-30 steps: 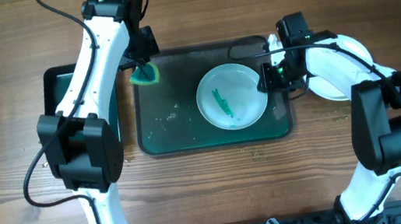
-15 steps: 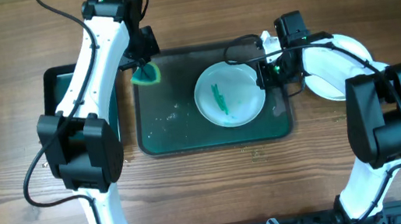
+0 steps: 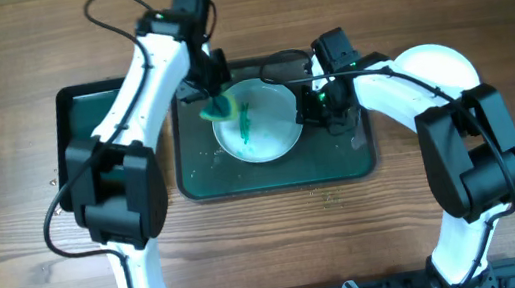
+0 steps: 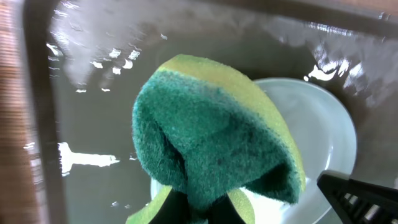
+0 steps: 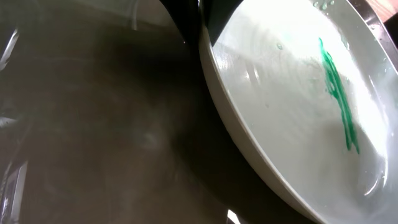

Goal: Clean dirty plates on tray and stack at the side
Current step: 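Lower the sponge onto the third plate and scrub with the left gripper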

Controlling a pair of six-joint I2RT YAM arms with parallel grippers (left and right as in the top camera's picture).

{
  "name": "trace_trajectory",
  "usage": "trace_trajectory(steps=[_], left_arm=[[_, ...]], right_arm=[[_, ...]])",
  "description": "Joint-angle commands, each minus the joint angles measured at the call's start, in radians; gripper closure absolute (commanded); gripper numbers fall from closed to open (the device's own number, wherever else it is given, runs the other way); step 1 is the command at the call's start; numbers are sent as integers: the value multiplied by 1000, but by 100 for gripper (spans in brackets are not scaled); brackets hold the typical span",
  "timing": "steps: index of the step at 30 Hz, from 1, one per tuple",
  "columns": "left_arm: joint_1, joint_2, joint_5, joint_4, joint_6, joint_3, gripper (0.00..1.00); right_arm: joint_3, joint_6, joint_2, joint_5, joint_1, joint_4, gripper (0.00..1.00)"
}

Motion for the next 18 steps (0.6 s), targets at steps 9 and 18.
trace_trajectory(steps=[9,18], left_arm=[[-84,55,20,182,-4,-199,96],[-132,139,475,231,161,-199,96]], right_arm=[[9,14,19,10,0,9,96],[9,14,19,10,0,9,96]])
